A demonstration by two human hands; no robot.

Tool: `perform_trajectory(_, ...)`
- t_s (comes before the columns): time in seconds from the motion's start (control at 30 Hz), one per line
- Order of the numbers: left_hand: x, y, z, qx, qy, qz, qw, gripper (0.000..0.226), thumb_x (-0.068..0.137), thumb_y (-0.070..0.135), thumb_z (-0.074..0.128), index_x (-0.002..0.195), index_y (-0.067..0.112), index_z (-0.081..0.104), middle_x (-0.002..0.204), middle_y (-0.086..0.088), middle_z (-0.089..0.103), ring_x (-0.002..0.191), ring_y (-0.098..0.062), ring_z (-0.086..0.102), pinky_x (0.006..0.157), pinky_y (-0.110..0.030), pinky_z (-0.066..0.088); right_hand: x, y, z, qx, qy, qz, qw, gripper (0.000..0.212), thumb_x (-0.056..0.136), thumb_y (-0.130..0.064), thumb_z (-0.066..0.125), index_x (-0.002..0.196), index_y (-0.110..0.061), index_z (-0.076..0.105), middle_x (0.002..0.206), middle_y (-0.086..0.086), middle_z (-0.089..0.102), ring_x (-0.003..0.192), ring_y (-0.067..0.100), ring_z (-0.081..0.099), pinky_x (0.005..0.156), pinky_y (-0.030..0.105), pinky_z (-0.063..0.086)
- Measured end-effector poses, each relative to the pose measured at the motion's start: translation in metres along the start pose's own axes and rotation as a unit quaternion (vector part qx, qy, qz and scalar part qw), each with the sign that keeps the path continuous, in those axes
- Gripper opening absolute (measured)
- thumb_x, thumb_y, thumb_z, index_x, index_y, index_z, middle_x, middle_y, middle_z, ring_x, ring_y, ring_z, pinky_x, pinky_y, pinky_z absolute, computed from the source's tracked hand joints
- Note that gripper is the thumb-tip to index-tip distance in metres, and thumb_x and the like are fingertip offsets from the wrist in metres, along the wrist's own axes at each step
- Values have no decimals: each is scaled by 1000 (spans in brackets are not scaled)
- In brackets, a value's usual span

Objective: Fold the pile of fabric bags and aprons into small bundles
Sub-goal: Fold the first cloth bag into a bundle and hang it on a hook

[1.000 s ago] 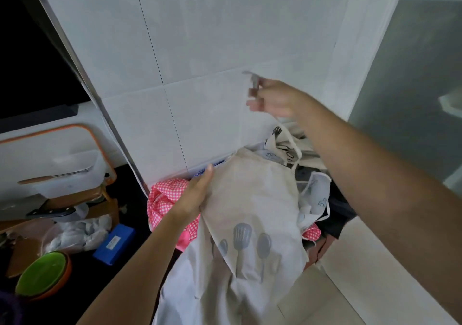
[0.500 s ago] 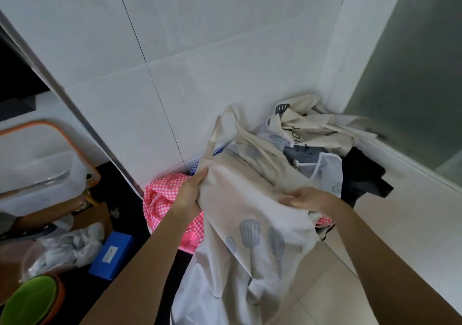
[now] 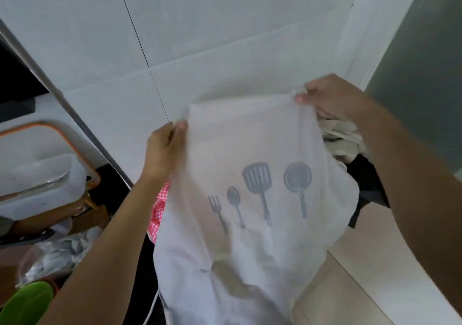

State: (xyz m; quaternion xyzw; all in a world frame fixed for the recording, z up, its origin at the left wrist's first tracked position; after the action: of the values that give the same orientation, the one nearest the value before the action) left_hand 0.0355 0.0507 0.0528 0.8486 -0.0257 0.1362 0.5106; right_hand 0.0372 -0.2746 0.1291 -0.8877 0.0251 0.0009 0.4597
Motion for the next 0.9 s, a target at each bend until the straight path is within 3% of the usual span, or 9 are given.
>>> perform_trajectory(0.13,19,-4,3,88,159,1,983,15,95,17,52,103,6,57,98,-11,59,81,-19,51,71,-22,40,82,-8,40,16,-27,42,999,7,94,-2,56,100,1,58,98,22,58,54,13,66,61,25,58)
perform_trajectory(0.2,-4,-8,26,121,187,49,974,27,90,11,58,114,2,51,111,-15,52,96,-26,53,86,-34,46,106,7,67,-28,-11,43,999,24,92,-4,57,113,7,59,105,23,63,76,22,65,75,30,57)
perform_trajectory(0.27,-45,-8,60,164,118,134,970,25,85,11,61,108,2,53,100,-15,57,89,-31,58,79,-42,50,111,22,88,-63,-8,41,997,28,88,-11,62,113,3,61,108,19,65,96,28,63,79,25,48)
perform_trajectory(0.33,-87,-21,95,231,-68,127,962,39,89,31,57,118,6,50,106,-14,60,96,-34,61,82,-45,50,107,40,107,-48,-40,55,997,43,81,-21,69,119,-3,58,114,10,63,106,24,60,87,27,46)
perform_trajectory(0.4,-115,-55,131,329,-272,-12,904,81,88,61,48,148,14,20,148,-14,33,137,-36,31,108,-51,31,116,78,119,-7,-50,62,997,70,64,-40,75,123,-9,54,117,2,62,108,19,59,96,34,47)
perform_trajectory(0.47,-128,-88,145,345,-372,-90,857,110,72,85,39,151,28,-14,160,-7,-11,146,-36,-9,112,-62,5,114,112,127,24,-33,69,997,62,67,-41,73,119,-14,53,115,3,61,108,20,59,92,36,49)
perform_trajectory(0.63,-131,-120,158,325,-381,-73,862,149,28,104,-5,143,13,-25,153,-20,-22,141,-38,-23,116,-50,-10,-1,158,103,243,47,104,963,20,88,9,49,86,-6,63,86,2,66,72,14,65,71,26,53)
perform_trajectory(0.77,-126,-112,157,378,-356,-7,855,132,66,93,0,141,-12,29,138,-37,39,122,-58,42,91,-66,42,-92,230,65,246,226,210,919,33,80,14,39,69,-9,60,68,7,58,62,16,53,63,24,46)
perform_trajectory(0.9,-131,-114,152,336,-401,-61,850,160,21,105,11,149,14,-18,157,-19,-17,143,-42,-15,112,-57,4,-146,302,51,175,250,338,891,18,87,7,48,95,-6,58,100,23,61,70,23,52,53,20,45)
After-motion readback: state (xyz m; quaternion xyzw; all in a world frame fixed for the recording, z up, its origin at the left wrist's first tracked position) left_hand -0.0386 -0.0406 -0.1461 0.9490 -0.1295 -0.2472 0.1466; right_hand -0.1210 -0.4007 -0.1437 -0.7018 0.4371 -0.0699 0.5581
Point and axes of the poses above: each hand's wrist, its own x-axis towards the middle knuckle, its own z-axis out of the palm, y = z × x, the point moved 2 cm from there along x, towards the middle knuckle
